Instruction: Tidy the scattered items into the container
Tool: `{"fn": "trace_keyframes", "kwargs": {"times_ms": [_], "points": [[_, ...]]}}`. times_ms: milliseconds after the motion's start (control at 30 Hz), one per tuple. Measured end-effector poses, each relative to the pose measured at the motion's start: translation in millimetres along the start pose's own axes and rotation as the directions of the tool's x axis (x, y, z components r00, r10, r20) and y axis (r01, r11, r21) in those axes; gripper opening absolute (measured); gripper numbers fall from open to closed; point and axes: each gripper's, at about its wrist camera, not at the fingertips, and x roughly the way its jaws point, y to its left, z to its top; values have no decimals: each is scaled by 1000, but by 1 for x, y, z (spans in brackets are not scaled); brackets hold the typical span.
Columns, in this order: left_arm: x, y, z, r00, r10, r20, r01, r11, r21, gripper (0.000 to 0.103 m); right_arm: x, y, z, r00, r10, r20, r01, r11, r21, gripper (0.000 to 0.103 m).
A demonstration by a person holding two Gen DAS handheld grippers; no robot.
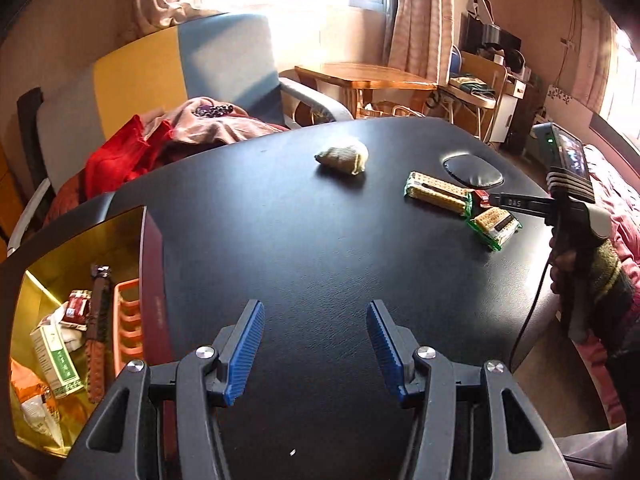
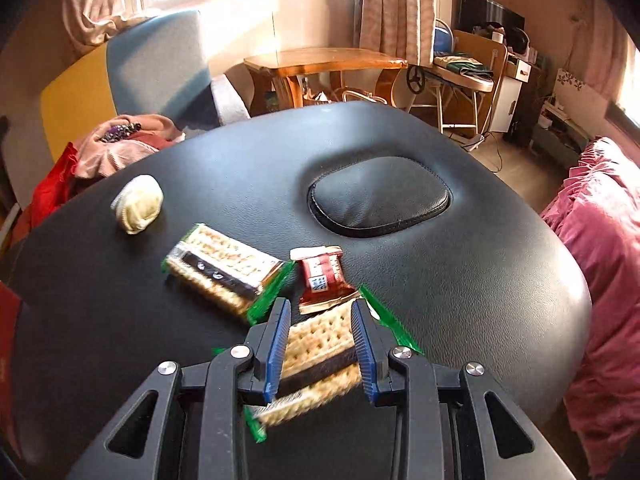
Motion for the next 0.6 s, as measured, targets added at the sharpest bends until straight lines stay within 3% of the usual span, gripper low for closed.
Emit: {"fn": "trace_keyframes", "kwargs": {"times_ms": [233,400,600], "points": [[15,-4,9,1000,-7,-13,7,1000,8,54,5,2,-6,1000,16,-24,-17,999,-43,39],[23,-8,18,1000,-15,-9,15,1000,14,54,-6,14,-19,996,71,-47,-75,994,-80,41],[37,-19,38,999,-32,-6,32,998,53,54,-27,11,-42,982,177,-61,-180,983,-39,43]]}}
